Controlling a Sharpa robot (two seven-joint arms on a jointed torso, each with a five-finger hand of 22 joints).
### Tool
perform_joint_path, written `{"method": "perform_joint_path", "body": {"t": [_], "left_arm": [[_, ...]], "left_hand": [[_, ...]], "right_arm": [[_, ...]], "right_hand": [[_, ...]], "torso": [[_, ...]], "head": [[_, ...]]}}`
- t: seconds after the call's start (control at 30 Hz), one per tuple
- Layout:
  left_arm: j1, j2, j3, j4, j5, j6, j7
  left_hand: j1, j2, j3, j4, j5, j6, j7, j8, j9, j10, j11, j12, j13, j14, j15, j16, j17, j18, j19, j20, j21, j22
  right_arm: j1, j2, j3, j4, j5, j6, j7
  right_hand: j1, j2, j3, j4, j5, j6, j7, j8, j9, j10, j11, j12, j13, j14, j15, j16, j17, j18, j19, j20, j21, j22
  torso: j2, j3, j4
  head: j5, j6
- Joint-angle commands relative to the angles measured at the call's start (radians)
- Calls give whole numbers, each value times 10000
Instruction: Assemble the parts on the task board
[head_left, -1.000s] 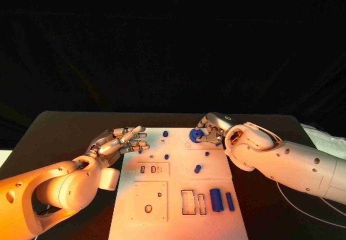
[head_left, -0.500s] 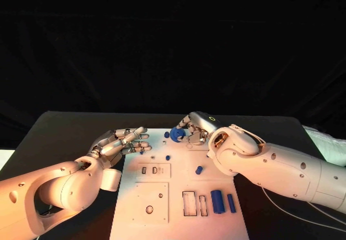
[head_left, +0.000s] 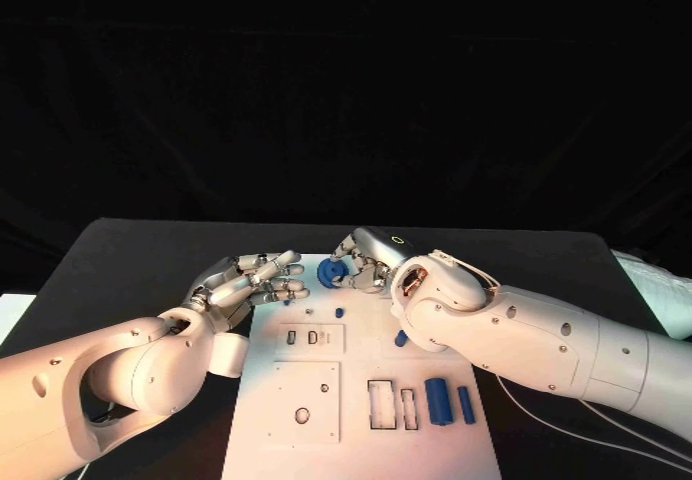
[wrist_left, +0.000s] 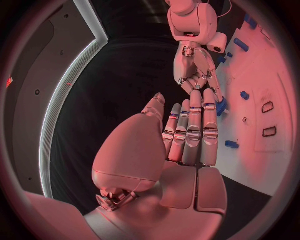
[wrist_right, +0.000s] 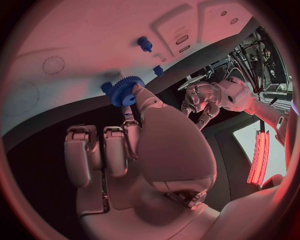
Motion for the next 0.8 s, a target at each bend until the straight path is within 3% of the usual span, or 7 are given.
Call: {"method": "perform_joint_path", "body": {"t": [0.03,0.33,0.63,0.8], "left_arm": [[12,37,8,-8,5,214,59],[12,46,8,-17,5,216,45],[12,46,8,-13,5,202,13],[12,41,8,-13,5,194,-5]], "left_hand": [[99,-34,11,-69,-48,-35,7,-62,-2,-79,18,-53,2,-32,23,-53,17,97,49,17,-38,-16],[99,-34,11,-69,-48,-35,7,-62,-2,-79,18,-53,2,-32,23,-53,17,97,49,17,-38,-16],[109,-22,23,-83,-46,-36,8,-65,-1,-82,18,-54,2,-34,23,-58,31,98,53,16,-44,-18],[109,-19,25,-84,-46,-36,9,-66,-1,-84,19,-54,2,-34,23,-60,34,98,53,16,-45,-18]], "right_arm": [[2,121,-24,-144,-198,442,58],[0,203,-45,-236,-248,642,12],[-1,262,-50,-327,-293,626,-55],[-1,284,-54,-397,-254,459,-69]], "right_hand": [[-169,11,163,114,-21,214,-146,60,593,263,-4,-59,624,806,-7,10,1178,-200,280,-25,29,1569],[-302,-51,204,110,-119,124,-109,-11,574,223,26,-160,573,794,16,-17,1126,-195,260,-8,19,1547],[-664,-336,183,139,-277,-465,132,-332,444,41,228,-573,339,765,180,-84,1003,-168,164,118,-35,1432],[-1135,-656,-238,358,-488,-1436,303,-354,331,-203,402,-1125,0,743,331,-133,918,-139,69,273,-92,1316]], "torso": [[3,15,-9],[-3,18,-25],[1,16,-12],[-1,18,-22]], "head": [[50,-23],[47,-43],[47,-59],[66,-57]]}}
